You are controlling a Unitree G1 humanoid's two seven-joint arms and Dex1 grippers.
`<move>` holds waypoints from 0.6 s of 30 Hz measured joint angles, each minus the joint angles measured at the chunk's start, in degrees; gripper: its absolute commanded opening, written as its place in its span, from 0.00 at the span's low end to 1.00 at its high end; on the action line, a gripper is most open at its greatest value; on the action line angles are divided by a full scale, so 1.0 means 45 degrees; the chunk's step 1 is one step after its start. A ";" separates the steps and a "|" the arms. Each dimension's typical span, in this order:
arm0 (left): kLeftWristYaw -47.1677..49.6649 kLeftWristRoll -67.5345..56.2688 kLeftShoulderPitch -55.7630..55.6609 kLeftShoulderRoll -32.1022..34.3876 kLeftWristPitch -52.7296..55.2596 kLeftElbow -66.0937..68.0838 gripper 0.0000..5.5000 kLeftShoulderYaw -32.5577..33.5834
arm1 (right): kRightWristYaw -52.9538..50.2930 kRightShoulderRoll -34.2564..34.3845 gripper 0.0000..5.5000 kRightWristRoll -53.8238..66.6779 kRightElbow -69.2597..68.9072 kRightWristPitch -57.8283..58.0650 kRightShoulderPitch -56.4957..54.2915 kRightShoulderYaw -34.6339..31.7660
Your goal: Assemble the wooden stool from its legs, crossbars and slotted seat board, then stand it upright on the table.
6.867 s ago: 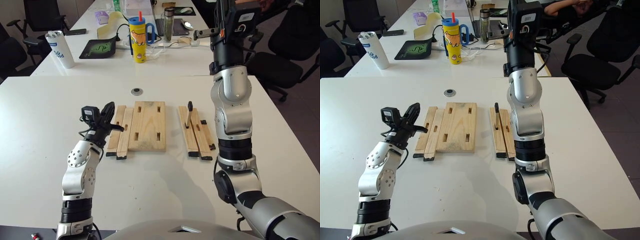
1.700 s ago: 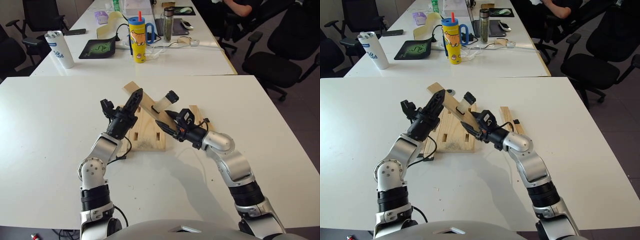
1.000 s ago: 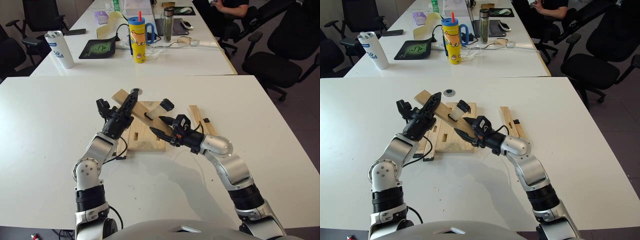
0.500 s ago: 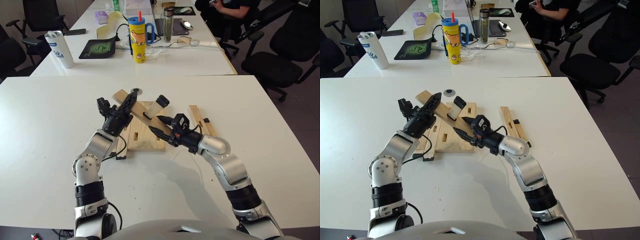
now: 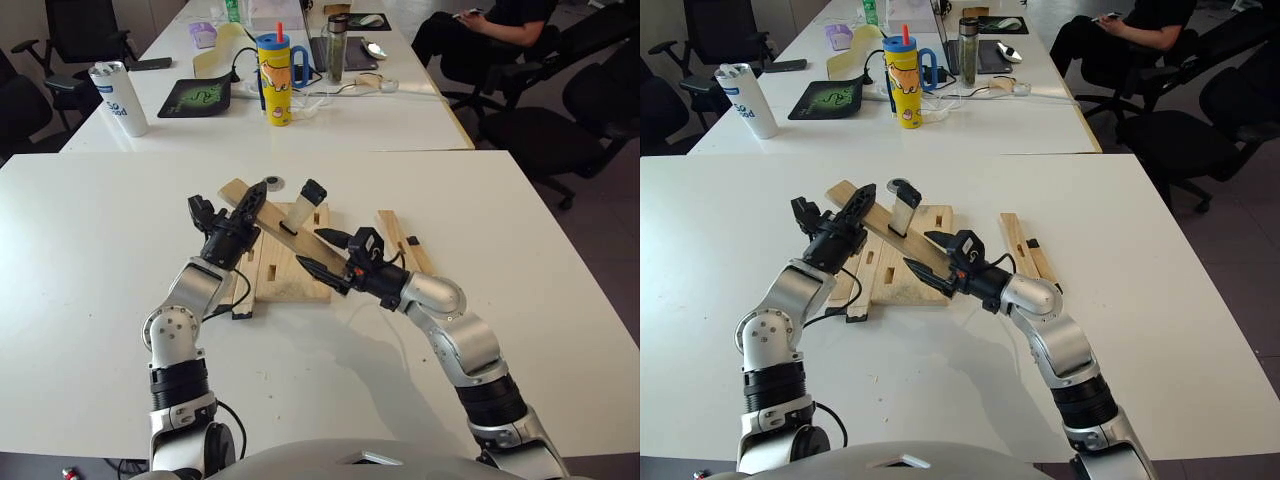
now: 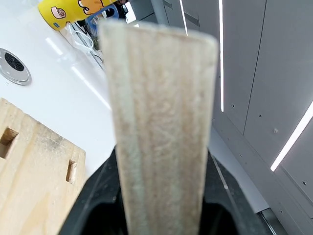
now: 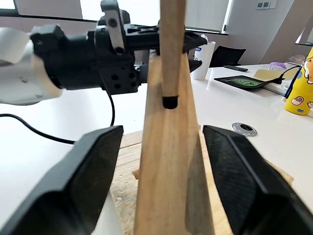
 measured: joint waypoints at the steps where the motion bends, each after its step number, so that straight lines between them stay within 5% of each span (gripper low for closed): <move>1: 0.0041 0.0153 -0.0002 0.0014 -0.0188 0.0105 0.19 0.0106 | -0.0014 -0.0013 0.55 0.0025 0.0001 0.0012 -0.0040 -0.0107; 8: 0.0114 0.1340 -0.0004 0.1231 -0.1563 0.0703 0.19 0.1603 | -0.0702 0.0501 0.55 0.1431 0.0639 0.0739 -0.0577 -0.1703; 18: -0.0209 0.1744 0.0018 0.1826 -0.2355 0.0803 0.19 0.2371 | -0.4787 0.1631 0.26 -0.0752 0.3750 -0.1186 -0.1246 -0.3011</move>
